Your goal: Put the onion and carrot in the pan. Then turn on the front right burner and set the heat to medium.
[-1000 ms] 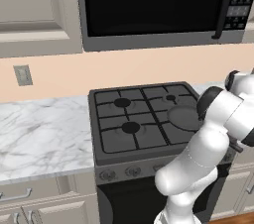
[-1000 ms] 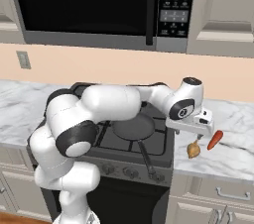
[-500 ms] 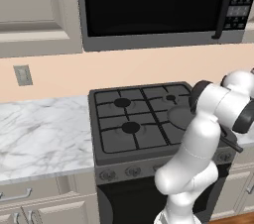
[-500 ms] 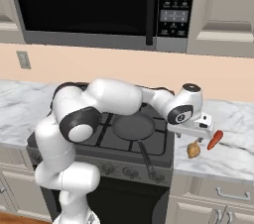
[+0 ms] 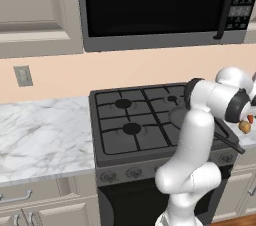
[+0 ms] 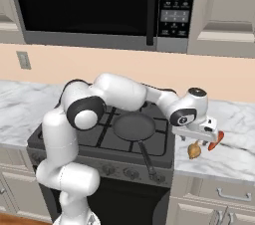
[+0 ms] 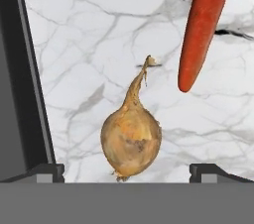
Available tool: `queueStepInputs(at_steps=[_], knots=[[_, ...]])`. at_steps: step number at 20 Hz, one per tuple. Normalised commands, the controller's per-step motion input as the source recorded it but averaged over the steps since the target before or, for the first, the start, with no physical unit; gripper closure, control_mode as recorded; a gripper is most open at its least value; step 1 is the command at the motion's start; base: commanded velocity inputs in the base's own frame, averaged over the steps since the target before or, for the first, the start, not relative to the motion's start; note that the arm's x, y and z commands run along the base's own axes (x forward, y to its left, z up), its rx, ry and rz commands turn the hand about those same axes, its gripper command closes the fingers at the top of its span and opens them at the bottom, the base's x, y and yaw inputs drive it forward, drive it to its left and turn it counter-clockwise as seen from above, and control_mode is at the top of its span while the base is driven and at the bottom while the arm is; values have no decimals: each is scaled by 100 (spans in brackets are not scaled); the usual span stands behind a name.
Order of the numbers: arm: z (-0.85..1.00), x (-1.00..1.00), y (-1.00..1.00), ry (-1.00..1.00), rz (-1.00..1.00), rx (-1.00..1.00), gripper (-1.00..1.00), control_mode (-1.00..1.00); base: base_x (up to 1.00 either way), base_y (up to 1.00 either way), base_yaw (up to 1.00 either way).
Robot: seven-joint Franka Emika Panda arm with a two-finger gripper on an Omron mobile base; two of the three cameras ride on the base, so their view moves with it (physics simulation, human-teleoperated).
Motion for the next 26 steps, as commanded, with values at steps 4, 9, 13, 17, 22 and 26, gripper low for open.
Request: queueStepInputs(at_steps=[4, 9, 13, 17, 22, 26], knots=[[-22, 0, -1, 0, 0, 0, -100, -100, 0, 0, 0], [-29, 0, 0, 0, 0, 0, -100, -100, 0, 0, 0], [-31, 0, 0, 0, 0, 0, -100, -100, 0, 0, 0], [-31, 0, 0, 0, 0, 0, -100, -100, 0, 0, 0], [-13, 0, 0, 0, 0, 0, -100, -100, 0, 0, 0], [0, 0, 0, 0, 0, 0, -100, -100, 0, 0, 0]])
